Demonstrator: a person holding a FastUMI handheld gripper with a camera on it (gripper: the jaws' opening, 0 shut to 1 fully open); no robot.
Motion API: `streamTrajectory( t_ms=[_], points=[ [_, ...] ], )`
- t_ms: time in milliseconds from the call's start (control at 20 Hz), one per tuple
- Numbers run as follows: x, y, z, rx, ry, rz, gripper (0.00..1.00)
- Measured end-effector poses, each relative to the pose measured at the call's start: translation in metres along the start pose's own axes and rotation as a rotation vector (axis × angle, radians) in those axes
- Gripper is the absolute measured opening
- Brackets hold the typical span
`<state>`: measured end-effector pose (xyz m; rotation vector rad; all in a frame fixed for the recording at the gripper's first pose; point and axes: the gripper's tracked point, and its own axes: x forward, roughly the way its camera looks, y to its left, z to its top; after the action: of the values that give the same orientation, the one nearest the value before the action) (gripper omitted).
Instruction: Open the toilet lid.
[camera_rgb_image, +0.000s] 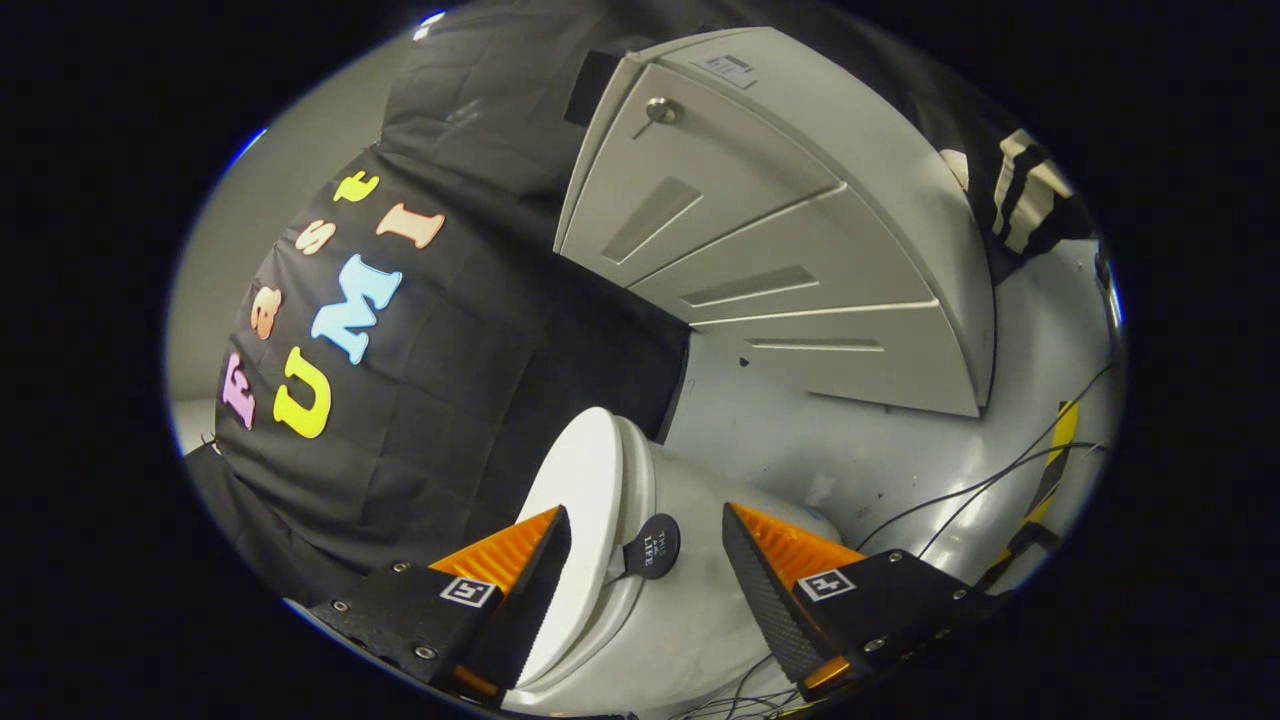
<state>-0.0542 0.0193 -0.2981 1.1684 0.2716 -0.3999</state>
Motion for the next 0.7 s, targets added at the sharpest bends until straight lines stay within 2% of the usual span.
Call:
streamTrajectory(
  t_ms=[300, 400, 450, 700],
  points=[
    [0.003, 0.001, -0.020, 0.056, 0.079, -0.004, 0.69],
    [0.005, 0.010, -0.018, 0.073, 0.077, 0.008, 0.52],
    [0.005, 0.009, -0.018, 0.074, 0.075, 0.000, 0.40],
    [0.008, -0.010, -0.016, 0.092, 0.085, -0.022, 0.17]
  ],
)
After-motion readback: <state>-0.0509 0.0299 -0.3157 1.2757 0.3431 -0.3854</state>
